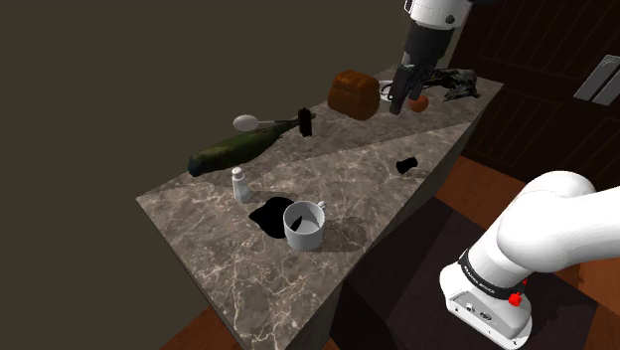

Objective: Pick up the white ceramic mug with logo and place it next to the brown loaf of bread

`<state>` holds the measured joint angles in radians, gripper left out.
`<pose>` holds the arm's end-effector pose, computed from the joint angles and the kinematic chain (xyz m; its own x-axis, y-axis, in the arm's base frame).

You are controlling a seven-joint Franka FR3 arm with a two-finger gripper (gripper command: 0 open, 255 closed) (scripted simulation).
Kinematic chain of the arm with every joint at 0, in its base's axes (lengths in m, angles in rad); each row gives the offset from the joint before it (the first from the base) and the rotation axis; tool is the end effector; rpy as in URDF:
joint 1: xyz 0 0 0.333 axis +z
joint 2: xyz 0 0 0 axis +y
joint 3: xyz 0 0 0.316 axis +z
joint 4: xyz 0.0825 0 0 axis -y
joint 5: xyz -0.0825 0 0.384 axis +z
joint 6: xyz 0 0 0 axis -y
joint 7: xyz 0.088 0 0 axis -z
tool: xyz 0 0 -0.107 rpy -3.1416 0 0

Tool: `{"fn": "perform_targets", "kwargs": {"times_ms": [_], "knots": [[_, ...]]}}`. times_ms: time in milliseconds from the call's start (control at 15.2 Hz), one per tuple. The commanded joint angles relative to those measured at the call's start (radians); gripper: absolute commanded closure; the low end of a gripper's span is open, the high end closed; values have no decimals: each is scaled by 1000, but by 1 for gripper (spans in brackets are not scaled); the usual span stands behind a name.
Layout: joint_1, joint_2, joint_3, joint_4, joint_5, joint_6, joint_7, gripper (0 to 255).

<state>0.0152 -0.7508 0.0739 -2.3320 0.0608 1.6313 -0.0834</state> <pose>0.3211 0.0417 0.5955 0.9873 0.1508 0.0494 0.1513 -0.9885 -0.0063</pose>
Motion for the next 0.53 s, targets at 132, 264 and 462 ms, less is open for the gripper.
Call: {"fn": "perform_targets", "kwargs": {"times_ms": [132, 264, 462], "knots": [[13, 2, 41, -34, 23, 39, 44, 0], [27, 9, 83, -64, 45, 79, 88, 0], [47, 32, 148, -98, 78, 142, 154, 0]]}}
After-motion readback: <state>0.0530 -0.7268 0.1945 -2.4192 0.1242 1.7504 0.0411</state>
